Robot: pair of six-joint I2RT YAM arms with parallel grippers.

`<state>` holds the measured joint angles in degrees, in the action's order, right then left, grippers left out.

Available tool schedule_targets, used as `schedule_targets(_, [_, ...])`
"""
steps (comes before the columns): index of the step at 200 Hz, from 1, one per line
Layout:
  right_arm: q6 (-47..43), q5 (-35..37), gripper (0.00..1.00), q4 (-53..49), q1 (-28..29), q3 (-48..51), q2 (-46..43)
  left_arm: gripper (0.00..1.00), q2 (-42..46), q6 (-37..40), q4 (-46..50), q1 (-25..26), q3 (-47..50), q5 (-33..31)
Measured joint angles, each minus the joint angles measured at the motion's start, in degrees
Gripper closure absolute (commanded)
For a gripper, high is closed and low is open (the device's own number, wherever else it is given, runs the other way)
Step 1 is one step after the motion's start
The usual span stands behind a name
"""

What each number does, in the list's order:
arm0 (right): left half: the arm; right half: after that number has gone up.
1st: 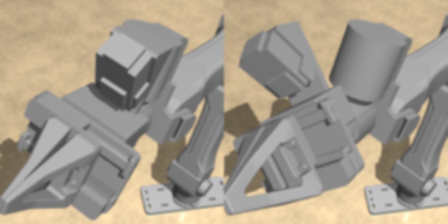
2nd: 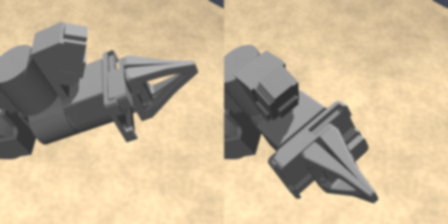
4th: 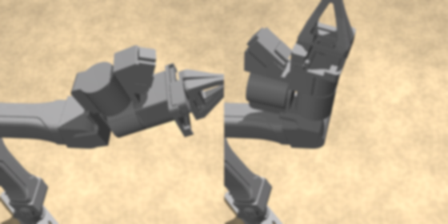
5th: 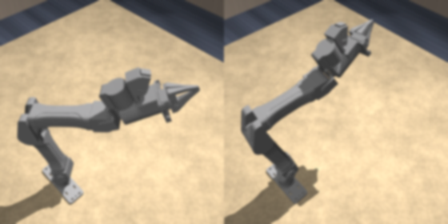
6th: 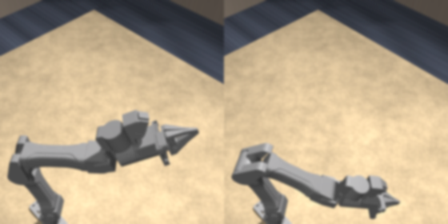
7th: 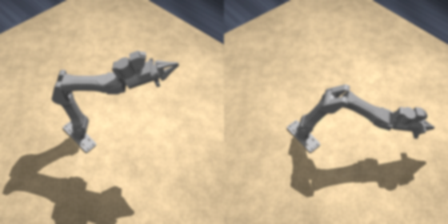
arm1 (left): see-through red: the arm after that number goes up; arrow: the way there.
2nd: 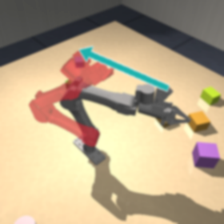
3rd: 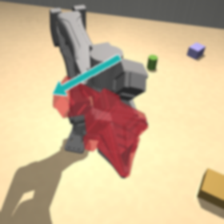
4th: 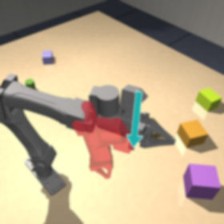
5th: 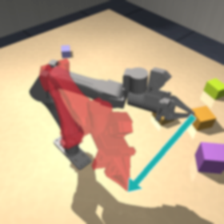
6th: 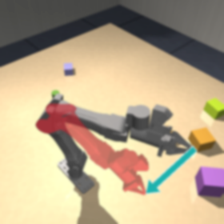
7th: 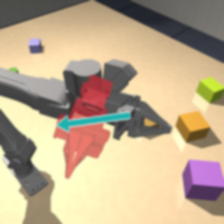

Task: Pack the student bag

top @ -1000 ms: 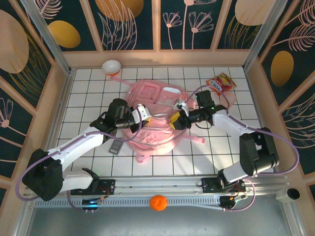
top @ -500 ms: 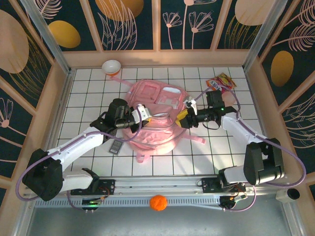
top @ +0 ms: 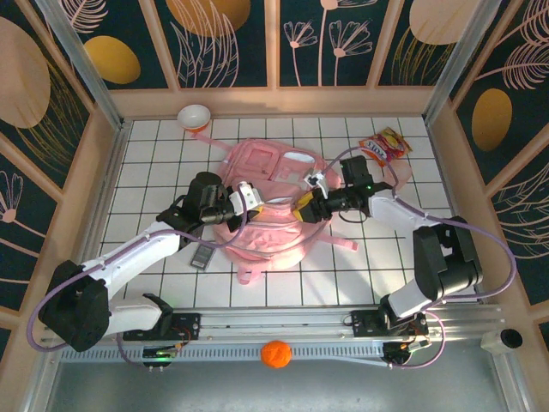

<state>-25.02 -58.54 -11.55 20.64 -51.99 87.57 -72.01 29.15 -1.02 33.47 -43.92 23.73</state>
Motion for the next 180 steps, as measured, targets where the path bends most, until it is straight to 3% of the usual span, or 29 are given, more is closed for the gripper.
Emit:
schedule_targets(118, [-0.2, -3.5, 1.0, -3.5, 0.7, -0.2, -3.9, 1.0, 0.0, 0.0, -0.2, 0.0, 0.0, 0.0])
schedule_targets(180, [8.0, -0.9, 1.0, -2.3, 2.1, -0.2, -5.7, 1.0, -0.2, -2.3, -0.2, 1.5, -0.6, -4.0])
